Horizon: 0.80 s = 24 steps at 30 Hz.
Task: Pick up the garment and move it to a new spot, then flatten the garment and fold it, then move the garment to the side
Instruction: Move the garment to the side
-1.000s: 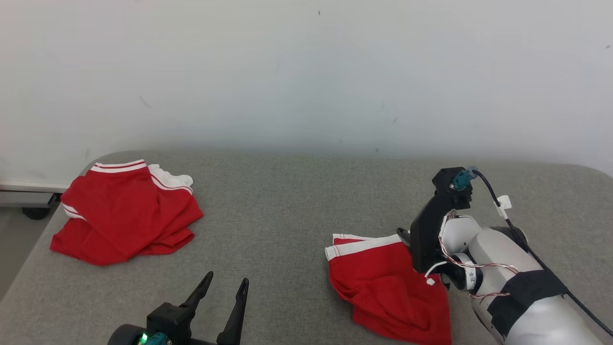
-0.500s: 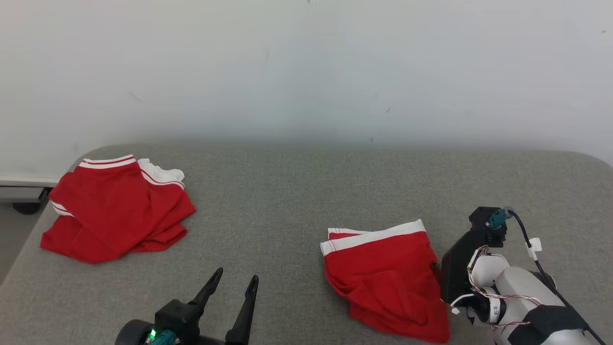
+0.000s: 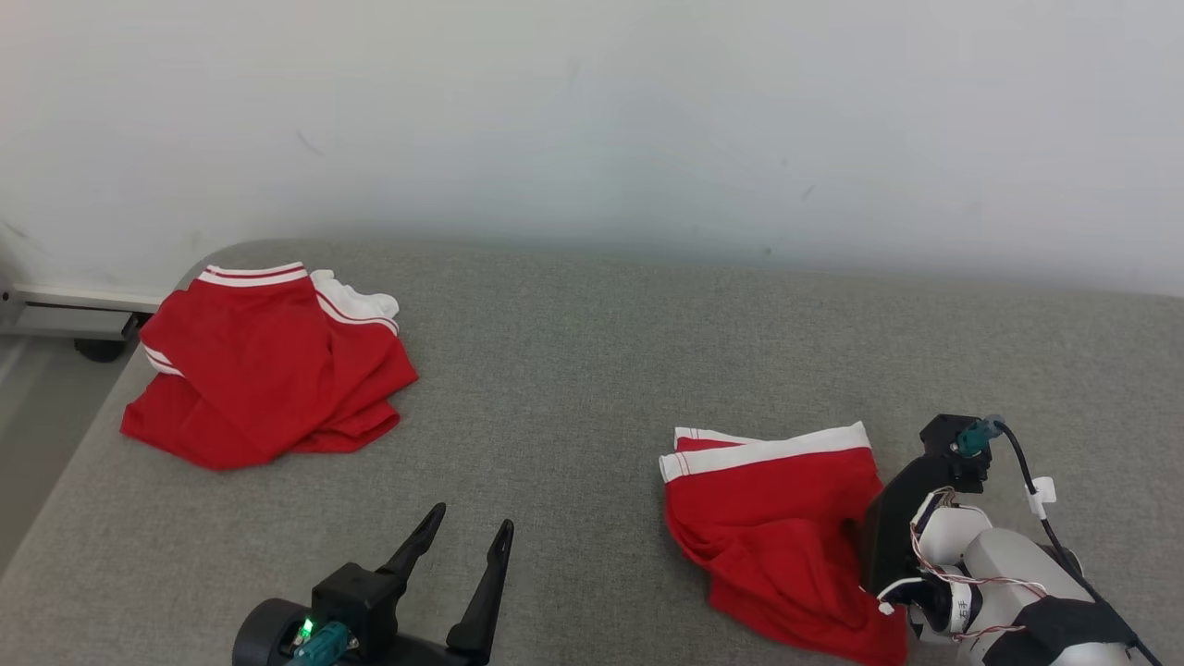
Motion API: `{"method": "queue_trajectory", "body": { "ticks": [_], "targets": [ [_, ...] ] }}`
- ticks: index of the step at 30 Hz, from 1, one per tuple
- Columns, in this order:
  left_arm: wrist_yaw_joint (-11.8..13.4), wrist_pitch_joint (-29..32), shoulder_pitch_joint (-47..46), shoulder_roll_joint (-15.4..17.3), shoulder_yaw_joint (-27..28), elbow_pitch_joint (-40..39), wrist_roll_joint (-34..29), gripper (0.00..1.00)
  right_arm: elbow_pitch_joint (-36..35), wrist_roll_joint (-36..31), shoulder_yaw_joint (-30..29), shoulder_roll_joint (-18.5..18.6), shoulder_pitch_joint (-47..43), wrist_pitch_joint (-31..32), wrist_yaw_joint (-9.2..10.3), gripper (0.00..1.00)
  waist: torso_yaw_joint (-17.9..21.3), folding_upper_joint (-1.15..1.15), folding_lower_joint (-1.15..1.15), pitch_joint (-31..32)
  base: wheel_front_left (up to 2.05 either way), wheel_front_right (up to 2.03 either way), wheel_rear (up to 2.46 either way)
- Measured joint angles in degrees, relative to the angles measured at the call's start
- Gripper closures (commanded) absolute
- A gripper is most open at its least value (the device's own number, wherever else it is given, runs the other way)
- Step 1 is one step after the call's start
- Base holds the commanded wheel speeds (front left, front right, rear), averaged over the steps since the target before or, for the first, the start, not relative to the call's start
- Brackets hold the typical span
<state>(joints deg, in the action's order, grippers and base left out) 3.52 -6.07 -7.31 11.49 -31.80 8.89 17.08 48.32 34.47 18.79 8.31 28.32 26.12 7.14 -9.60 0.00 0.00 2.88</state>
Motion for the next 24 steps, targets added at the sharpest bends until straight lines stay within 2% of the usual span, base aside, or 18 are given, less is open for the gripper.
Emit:
{"method": "queue_trajectory", "body": {
  "ticks": [11, 12, 13, 14, 15, 24],
  "targets": [
    [-0.01, 0.07, -0.07, 0.24, 0.00, 0.13, 0.00, 0.00, 5.42, -0.31, -3.34, -0.51, 0.12, -1.02, 0.00, 0.02, -1.52, 0.00, 0.00, -1.49, 0.00, 0.00, 0.00],
    [-0.01, 0.07, -0.10, 0.27, 0.01, 0.14, 0.00, 0.00, 5.71, -0.31, -3.75, -0.67, 0.19, -1.29, 0.00, 0.40, -1.59, 0.00, 0.00, -1.56, 0.00, 0.00, 0.00],
    [-0.01, 0.08, -0.11, 0.30, 0.00, 0.16, 0.00, 0.00, 6.09, -0.31, -4.11, -0.81, 0.28, -1.44, 0.00, 0.57, -1.62, 0.00, 0.00, -1.62, 0.00, 0.00, 0.00],
    [-0.01, 0.08, -0.12, 0.30, -0.01, 0.19, 0.00, 0.00, 6.44, -0.31, -4.30, -0.85, 0.38, -1.49, 0.00, 0.82, -1.65, 0.00, 0.00, -1.67, 0.00, 0.00, 0.00],
    [-0.01, 0.10, -0.14, 0.31, -0.02, 0.24, 0.00, 0.00, 6.82, -0.31, -4.49, -0.86, 0.48, -1.53, 0.00, 1.00, -1.67, 0.00, 0.00, -1.72, 0.00, 0.00, 0.00],
    [-0.02, 0.32, -0.36, 0.29, 0.13, 1.18, 0.01, 0.00, 8.65, -2.10, -6.06, -0.09, 2.74, -3.52, -0.01, 1.00, -1.43, 0.00, 0.00, -1.42, 0.00, 0.00, 0.00]
  ]
}}
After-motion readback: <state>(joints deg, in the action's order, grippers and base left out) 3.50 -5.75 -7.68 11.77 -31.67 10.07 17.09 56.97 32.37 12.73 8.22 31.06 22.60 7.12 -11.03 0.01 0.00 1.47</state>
